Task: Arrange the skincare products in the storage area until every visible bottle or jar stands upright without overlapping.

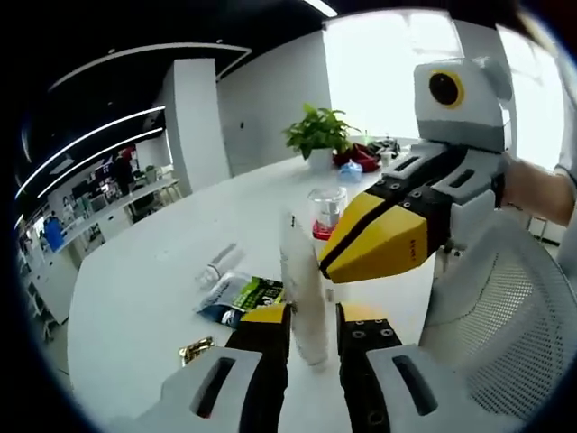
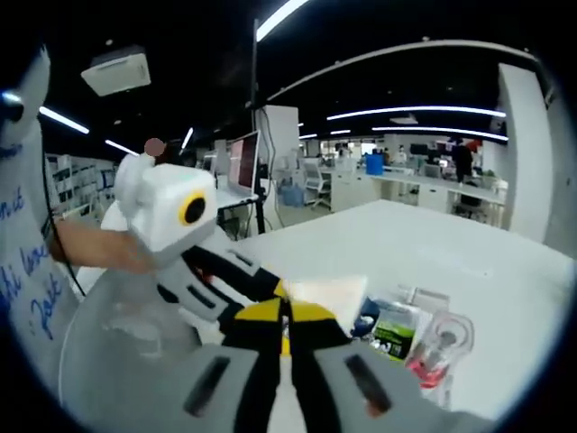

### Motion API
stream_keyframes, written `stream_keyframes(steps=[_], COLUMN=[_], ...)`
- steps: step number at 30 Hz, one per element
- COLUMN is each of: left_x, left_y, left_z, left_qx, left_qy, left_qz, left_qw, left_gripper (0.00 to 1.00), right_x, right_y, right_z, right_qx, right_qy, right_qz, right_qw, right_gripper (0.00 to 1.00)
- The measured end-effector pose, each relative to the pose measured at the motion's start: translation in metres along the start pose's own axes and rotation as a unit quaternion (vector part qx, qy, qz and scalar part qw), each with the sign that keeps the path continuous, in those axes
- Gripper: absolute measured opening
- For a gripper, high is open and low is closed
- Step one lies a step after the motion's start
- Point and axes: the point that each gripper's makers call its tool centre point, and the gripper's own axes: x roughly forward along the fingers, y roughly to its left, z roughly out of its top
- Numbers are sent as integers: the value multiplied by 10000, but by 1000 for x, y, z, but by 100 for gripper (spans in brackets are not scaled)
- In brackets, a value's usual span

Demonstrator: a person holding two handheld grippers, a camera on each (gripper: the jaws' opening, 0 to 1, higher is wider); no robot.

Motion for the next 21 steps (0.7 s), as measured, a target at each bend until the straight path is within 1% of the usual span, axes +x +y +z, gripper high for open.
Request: stream_keyframes(steps=[2,6,12,14,16,18,21], left_x=[3,6,13,15,16,17,20], left_y=[3,8,7,6,5,7,7], left_z=[-2,-6,-14,-16,-16,-15,-14], left_qx=[-38,-100,-116,-68,33,-15,44], left_qy=[2,19,66,99,60,62,-71], left_qz=[-1,-11,-150,-202,-337,-376,-583], left_qw=[10000,9999,9998,9997,9994,9993,9983], left_gripper=[13,13,14,14,14,14,13], right_x=[3,4,-13,-21,-30,-39,-50], right_y=[0,-1,-10,-17,-23,-31,-43], right_z=[4,6,13,15,17,18,15], right_qx=[-9,-135,-169,-188,-168,-161,-151], right_qy=[-32,-18,-45,-64,-88,-108,-58], right_qz=[14,13,-145,-277,-404,-568,-799], right_qw=[10000,9999,9997,9994,9990,9982,9967], right_gripper=[2,2,2,3,3,3,4])
